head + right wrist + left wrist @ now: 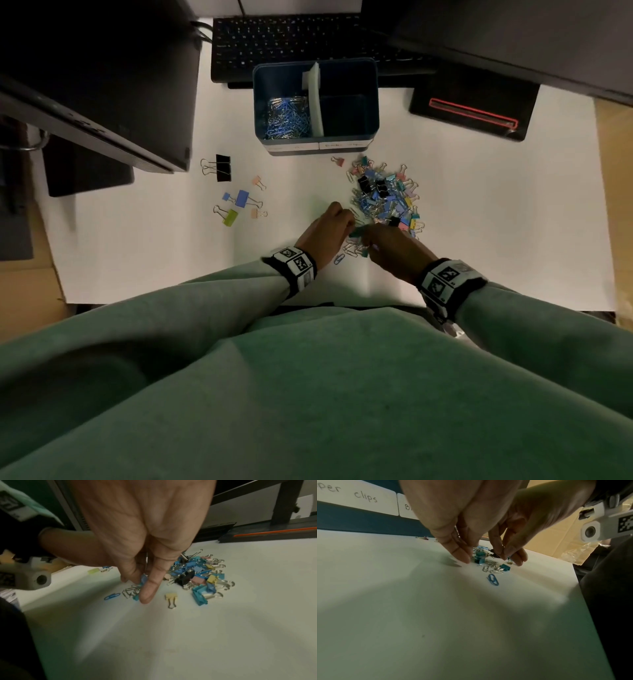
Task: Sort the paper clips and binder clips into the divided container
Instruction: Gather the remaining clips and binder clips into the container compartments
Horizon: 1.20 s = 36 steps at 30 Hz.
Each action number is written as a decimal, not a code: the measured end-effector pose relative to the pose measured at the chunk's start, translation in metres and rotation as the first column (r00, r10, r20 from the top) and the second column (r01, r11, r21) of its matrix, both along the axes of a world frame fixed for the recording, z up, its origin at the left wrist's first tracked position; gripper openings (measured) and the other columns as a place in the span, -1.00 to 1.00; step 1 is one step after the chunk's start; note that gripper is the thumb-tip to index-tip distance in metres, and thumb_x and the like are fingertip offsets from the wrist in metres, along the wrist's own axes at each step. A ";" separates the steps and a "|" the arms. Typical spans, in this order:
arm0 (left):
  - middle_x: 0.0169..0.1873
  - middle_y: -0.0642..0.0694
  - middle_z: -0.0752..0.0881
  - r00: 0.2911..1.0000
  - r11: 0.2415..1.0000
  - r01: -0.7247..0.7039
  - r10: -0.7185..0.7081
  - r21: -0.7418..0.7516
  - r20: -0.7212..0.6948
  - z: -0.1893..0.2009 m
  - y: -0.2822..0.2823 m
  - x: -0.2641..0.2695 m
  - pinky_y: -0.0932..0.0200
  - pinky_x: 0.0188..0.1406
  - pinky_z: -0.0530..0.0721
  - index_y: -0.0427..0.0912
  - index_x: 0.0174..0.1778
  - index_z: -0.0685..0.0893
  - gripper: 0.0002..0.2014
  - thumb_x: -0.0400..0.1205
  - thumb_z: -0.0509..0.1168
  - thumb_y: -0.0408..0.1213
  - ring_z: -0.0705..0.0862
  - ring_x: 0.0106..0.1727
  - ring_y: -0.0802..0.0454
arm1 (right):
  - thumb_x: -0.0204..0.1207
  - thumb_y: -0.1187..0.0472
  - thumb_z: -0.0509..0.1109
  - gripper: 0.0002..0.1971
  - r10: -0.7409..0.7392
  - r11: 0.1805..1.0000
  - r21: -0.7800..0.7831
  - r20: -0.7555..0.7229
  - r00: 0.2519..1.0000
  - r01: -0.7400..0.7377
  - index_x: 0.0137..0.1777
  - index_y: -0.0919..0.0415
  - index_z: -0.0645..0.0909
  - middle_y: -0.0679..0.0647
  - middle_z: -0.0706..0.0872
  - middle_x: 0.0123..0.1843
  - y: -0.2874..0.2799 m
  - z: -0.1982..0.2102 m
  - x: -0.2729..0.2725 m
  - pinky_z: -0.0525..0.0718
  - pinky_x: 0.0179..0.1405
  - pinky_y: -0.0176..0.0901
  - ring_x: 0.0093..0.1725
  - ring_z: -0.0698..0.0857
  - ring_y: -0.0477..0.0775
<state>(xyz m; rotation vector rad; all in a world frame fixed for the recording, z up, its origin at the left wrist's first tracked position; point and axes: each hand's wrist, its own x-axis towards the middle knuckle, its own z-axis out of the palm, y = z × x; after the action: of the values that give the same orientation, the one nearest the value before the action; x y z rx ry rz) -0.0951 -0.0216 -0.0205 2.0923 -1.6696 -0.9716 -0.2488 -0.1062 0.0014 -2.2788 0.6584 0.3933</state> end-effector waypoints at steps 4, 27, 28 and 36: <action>0.03 -0.24 0.56 1.000 0.999 -0.021 0.021 0.024 0.001 -0.004 -0.002 0.002 0.05 -0.12 0.61 -0.30 0.09 0.57 -0.88 0.69 0.20 -0.38 0.65 -0.14 -0.18 | 0.57 0.20 0.40 -0.75 0.023 0.996 -0.088 -0.056 0.998 -0.028 0.19 0.27 0.57 0.18 0.67 0.11 0.010 -0.008 -0.003 0.66 -0.11 -0.11 -0.06 0.70 0.16; 0.17 -0.17 0.48 0.998 1.000 -0.009 0.007 0.020 0.061 -0.018 0.019 0.018 0.22 -0.01 0.55 -0.22 -0.09 0.60 -0.85 0.58 0.41 -0.24 0.53 0.14 -0.01 | 0.46 0.33 0.44 -0.87 -0.222 0.968 0.162 0.195 0.955 0.192 -0.02 0.29 0.60 0.10 0.71 -0.08 -0.029 0.010 0.122 0.45 -0.33 -0.47 -0.17 0.61 -0.01; 0.15 -0.18 0.49 0.998 1.000 -0.015 0.015 0.014 0.056 -0.018 0.021 0.019 0.21 -0.01 0.55 -0.22 -0.09 0.61 -0.86 0.57 0.41 -0.25 0.52 0.12 -0.02 | 0.48 0.29 0.45 -0.85 -0.192 0.975 0.150 0.193 0.962 0.165 0.01 0.27 0.58 0.10 0.71 -0.05 -0.028 0.007 0.129 0.48 -0.31 -0.45 -0.16 0.61 -0.01; -0.03 -0.12 0.61 0.984 0.984 -0.179 0.179 0.012 0.011 -0.010 0.039 0.051 0.18 -0.03 0.55 -0.19 -0.04 0.61 -0.90 0.61 0.36 -0.26 0.57 -0.04 0.03 | 0.58 0.07 0.35 -0.69 -0.067 0.932 -0.356 0.025 0.997 0.072 0.25 0.19 0.52 0.19 0.62 0.24 -0.072 0.005 0.086 0.66 0.03 0.03 0.14 0.67 0.20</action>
<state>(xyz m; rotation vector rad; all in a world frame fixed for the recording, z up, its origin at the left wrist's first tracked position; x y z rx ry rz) -0.0437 0.0174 -0.0305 2.2140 -1.4529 -0.9187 -0.1632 -0.1780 0.0060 -2.5876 0.8596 0.2391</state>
